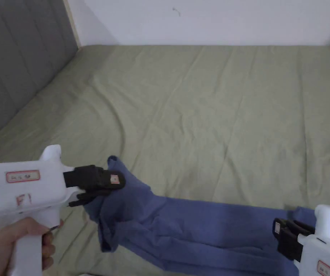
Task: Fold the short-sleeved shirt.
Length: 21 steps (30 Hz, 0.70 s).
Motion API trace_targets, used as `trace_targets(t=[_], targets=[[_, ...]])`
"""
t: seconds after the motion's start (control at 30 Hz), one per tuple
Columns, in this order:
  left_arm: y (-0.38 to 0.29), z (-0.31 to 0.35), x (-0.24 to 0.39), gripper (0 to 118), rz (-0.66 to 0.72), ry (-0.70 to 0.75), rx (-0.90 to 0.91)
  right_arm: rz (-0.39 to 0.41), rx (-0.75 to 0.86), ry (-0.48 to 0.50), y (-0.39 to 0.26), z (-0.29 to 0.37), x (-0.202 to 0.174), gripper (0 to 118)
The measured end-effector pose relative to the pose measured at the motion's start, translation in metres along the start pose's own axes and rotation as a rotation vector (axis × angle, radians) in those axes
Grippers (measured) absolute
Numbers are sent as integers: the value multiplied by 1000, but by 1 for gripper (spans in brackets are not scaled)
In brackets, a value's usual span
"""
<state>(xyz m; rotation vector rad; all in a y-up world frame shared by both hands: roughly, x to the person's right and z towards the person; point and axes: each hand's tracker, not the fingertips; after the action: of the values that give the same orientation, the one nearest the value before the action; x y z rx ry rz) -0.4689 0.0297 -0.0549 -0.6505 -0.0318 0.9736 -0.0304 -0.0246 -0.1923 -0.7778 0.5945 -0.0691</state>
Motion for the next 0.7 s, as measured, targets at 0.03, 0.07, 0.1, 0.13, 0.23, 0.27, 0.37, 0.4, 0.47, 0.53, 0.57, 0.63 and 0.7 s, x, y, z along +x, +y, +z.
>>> trace_targets(t=[0.03,0.07,0.1,0.13,0.23,0.27,0.37,0.4,0.47,0.53,0.57,0.63,0.7], targets=[[-9,-16,27,3,-27,-13,-26,-20,9,0,1,3,6,0],[-15,-36,46,3,-42,-2,-61,-42,15,-1,1,6,14,0],[-20,-53,60,3,-60,6,-84,-62,21,-5,1,8,21,0],[-25,-76,73,3,-114,0,-124,-80,28,-7,2,12,28,0],[-47,-146,102,3,-155,18,-255,-129,41,-29,2,22,49,0],[-56,-168,108,3,-171,7,-298,-141,44,-32,2,25,57,0],[-84,-225,120,3,-174,44,-417,-174,51,-54,0,32,77,0],[-91,-238,121,3,-201,42,-448,-183,52,-58,-2,32,85,0],[-103,-255,123,6,-214,94,-490,-206,52,-69,-5,35,97,0],[-110,-261,127,31,-272,83,-508,-225,47,-69,-7,37,106,0],[-111,-258,127,71,-254,63,-512,-233,45,-71,-8,36,109,0],[-113,-257,130,118,-236,13,-545,-241,37,-73,-9,33,114,0],[-107,-239,133,116,-231,-24,-465,-249,29,-66,-9,30,116,0]])
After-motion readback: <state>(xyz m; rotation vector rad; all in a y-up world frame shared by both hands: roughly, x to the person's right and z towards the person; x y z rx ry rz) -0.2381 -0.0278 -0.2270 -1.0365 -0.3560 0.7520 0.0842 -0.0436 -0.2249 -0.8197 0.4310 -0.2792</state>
